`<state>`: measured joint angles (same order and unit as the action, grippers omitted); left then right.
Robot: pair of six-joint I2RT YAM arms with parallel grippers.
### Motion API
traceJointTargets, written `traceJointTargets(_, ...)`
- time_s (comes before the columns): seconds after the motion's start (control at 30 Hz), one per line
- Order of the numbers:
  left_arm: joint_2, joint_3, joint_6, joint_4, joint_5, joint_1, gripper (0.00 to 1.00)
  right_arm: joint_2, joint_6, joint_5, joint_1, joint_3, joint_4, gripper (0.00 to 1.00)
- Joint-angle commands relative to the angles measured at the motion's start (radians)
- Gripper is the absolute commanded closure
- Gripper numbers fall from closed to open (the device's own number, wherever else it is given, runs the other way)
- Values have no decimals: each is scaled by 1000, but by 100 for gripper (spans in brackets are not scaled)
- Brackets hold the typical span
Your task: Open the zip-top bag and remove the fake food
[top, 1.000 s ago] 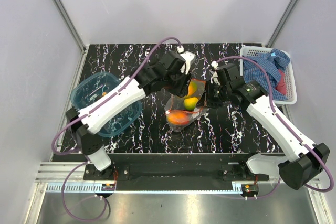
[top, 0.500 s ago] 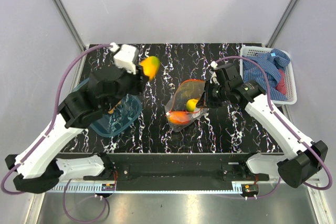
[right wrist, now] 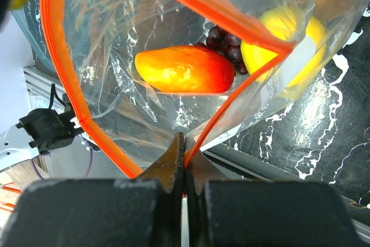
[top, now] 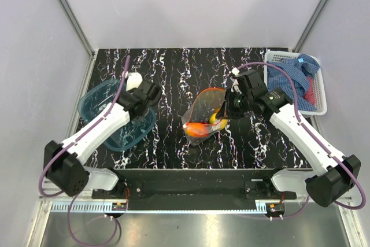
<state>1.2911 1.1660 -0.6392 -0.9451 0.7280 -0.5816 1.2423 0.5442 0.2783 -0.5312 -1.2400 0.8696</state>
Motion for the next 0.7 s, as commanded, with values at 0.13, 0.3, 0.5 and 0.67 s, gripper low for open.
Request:
traceJointTargets(0.13, 186, -40, -177, 28, -35, 9, 100, -18, 0, 5, -3, -21, -14, 100)
traceJointTargets(0.3, 263, -45, -183, 57, -55, 8, 100, -21, -3, 7, -4, -21, -12, 100)
traceJointTargets(0.5, 286, -80, -143, 123, -113, 11, 42, -23, -3, 9, -3, -19, -12, 100)
traceJointTargets(0.67, 255, -59, -155, 102, -154, 9, 1, -18, -9, 10, -3, -22, -12, 100)
